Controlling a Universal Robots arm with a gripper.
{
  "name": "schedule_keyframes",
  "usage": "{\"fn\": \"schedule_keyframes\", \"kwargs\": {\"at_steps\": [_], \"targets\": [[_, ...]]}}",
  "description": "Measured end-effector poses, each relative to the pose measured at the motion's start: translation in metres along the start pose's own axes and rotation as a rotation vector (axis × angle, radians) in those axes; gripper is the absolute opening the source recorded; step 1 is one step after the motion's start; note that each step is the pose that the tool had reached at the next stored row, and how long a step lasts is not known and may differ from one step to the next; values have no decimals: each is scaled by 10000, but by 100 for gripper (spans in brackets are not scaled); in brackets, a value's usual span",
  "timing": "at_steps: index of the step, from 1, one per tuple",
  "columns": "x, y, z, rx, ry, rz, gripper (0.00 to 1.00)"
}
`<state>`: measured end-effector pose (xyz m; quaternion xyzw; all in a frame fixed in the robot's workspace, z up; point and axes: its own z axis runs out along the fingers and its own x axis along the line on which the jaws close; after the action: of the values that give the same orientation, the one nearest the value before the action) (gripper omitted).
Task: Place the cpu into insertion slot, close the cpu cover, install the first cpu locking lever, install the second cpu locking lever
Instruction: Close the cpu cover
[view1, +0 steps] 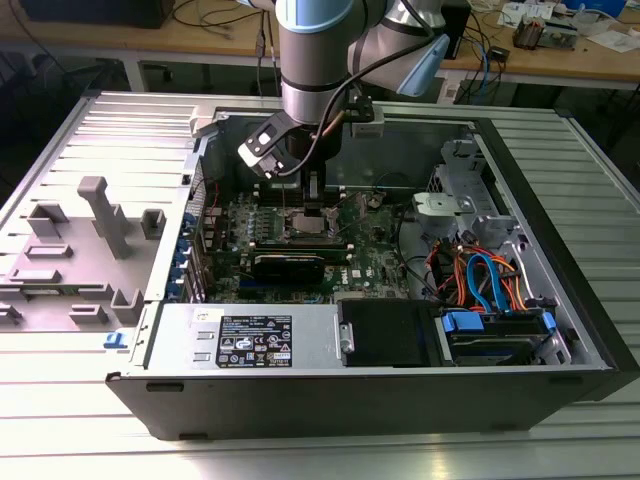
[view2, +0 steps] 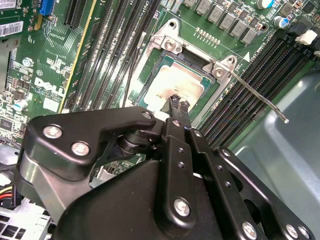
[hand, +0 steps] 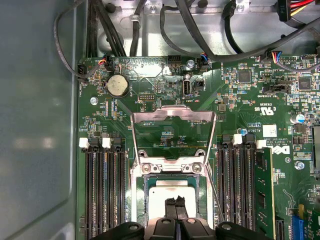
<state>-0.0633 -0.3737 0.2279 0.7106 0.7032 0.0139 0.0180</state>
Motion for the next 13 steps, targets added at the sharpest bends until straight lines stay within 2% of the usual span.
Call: {"fn": "schedule_keyframes", "kwargs": {"at_steps": [5, 8, 13], "targets": [[1, 2, -21, -1, 2, 0, 11], [3, 62, -18, 1, 1, -1, 11], [4, 83, -59, 95, 1, -1, 11]]}}
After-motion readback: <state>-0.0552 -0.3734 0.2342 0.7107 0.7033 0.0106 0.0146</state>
